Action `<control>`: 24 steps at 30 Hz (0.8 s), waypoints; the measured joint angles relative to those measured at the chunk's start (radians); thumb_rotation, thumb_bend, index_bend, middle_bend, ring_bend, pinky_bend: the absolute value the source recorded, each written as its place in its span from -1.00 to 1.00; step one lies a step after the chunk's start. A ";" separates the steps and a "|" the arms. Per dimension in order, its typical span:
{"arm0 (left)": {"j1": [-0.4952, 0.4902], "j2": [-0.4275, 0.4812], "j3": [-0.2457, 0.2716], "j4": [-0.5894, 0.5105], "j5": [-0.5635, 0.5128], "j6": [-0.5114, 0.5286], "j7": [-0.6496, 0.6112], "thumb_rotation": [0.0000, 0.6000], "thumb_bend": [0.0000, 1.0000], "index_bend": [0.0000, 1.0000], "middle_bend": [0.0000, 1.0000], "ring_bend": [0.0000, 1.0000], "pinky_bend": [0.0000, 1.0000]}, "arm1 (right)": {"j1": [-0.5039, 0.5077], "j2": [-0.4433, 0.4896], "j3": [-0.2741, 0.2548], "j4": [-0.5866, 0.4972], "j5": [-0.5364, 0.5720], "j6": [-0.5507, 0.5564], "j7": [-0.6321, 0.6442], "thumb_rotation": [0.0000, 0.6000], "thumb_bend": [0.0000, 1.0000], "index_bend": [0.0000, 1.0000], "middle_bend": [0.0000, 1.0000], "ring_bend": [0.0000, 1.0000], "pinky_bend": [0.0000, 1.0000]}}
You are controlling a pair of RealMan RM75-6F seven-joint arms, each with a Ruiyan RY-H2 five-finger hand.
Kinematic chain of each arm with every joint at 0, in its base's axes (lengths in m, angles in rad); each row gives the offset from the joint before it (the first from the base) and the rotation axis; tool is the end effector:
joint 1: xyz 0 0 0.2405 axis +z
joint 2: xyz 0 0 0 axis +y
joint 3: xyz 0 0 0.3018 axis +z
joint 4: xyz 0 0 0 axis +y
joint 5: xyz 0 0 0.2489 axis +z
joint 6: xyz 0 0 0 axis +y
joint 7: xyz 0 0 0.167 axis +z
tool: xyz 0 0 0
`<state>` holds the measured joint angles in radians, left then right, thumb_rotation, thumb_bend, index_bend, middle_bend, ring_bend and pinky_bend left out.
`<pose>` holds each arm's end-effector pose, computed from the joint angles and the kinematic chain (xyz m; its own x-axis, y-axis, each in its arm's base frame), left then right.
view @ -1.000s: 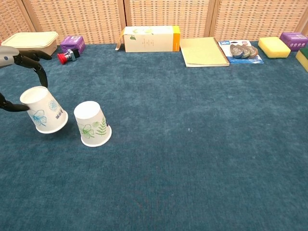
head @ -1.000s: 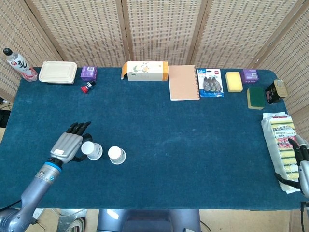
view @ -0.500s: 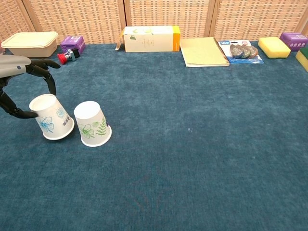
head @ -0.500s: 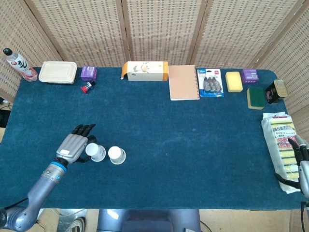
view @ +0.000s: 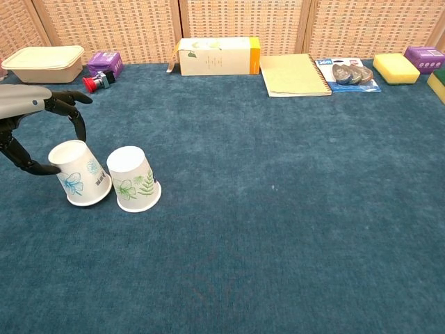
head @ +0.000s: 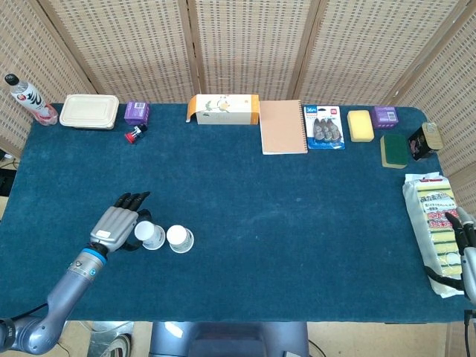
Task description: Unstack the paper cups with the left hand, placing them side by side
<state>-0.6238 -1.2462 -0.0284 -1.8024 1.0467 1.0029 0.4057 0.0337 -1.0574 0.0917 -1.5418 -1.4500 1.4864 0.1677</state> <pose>-0.2368 0.3326 0.0094 0.4914 0.3894 0.7790 0.8688 -0.2812 -0.4075 -0.4013 -0.2022 0.1880 0.3563 0.0403 0.9335 -0.9319 0.0882 0.3518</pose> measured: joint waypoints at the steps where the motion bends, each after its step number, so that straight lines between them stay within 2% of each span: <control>1: 0.000 0.000 0.000 0.000 0.001 -0.002 -0.002 1.00 -0.62 -0.62 -1.00 -1.00 -1.00 | 0.000 0.000 0.000 0.000 0.000 0.000 0.002 1.00 -0.95 -0.94 -1.00 -1.00 -1.00; 8: 0.008 0.002 0.001 0.000 0.017 0.001 -0.026 1.00 -0.75 -0.98 -1.00 -1.00 -1.00 | -0.003 0.003 0.001 -0.001 -0.001 0.005 0.009 1.00 -0.95 -0.94 -1.00 -1.00 -1.00; 16: 0.063 0.052 0.007 -0.016 0.128 0.067 -0.139 1.00 -0.78 -1.00 -1.00 -1.00 -1.00 | -0.005 0.007 0.002 0.002 0.002 0.007 0.022 1.00 -0.95 -0.94 -1.00 -1.00 -1.00; 20: 0.122 0.072 0.018 -0.001 0.223 0.177 -0.192 1.00 -0.78 -1.00 -1.00 -1.00 -1.00 | -0.006 0.007 0.003 0.000 0.009 0.003 0.017 1.00 -0.95 -0.94 -1.00 -1.00 -1.00; 24: 0.232 0.080 0.041 0.028 0.313 0.373 -0.242 1.00 -0.76 -1.00 -1.00 -1.00 -1.00 | -0.002 0.005 0.006 -0.002 0.025 -0.010 0.002 1.00 -0.95 -0.94 -1.00 -1.00 -1.00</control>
<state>-0.3914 -1.1663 0.0127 -1.7742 1.3597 1.3762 0.1637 0.0314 -1.0524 0.0981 -1.5443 -1.4250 1.4763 0.1697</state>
